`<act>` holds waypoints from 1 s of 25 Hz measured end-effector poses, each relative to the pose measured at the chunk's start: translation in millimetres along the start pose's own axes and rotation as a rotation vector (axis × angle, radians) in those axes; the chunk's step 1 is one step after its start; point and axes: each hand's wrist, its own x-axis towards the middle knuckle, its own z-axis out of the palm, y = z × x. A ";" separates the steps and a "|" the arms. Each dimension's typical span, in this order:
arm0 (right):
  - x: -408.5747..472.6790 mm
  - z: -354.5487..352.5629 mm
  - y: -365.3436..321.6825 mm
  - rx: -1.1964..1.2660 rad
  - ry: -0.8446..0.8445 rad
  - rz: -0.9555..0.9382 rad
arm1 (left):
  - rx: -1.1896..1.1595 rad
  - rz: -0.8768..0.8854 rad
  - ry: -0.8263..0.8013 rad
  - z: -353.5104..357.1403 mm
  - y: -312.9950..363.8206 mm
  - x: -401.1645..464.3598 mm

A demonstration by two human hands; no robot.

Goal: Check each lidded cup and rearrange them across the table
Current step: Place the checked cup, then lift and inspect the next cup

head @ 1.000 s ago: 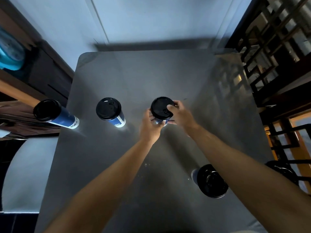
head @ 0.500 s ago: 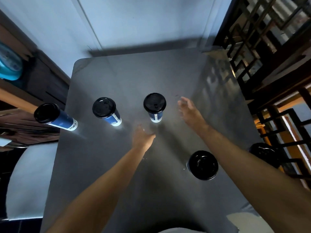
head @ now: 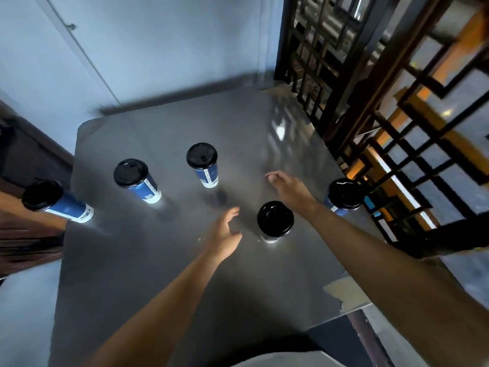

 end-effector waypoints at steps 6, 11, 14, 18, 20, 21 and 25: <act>-61.4 -3.1 29.4 0.140 -0.095 0.015 | -0.040 0.011 -0.041 38.4 11.0 -33.5; -67.1 -8.1 44.1 0.075 -0.122 -0.002 | -0.102 0.004 0.029 64.1 37.1 -47.8; -60.0 -15.2 57.4 0.052 -0.193 -0.051 | -0.153 -0.008 0.114 77.4 46.2 -45.6; -43.0 -26.1 70.2 0.079 -0.338 -0.141 | -0.287 -0.062 0.245 95.3 68.1 -54.7; -40.3 -37.8 71.1 0.064 -0.382 -0.140 | -0.319 -0.047 0.267 104.7 76.7 -62.8; -38.0 -43.6 70.5 0.074 -0.405 -0.129 | -0.309 -0.059 0.270 106.2 81.0 -66.3; -35.0 -59.5 69.8 0.159 -0.502 -0.080 | -0.392 -0.110 0.286 110.2 92.1 -72.8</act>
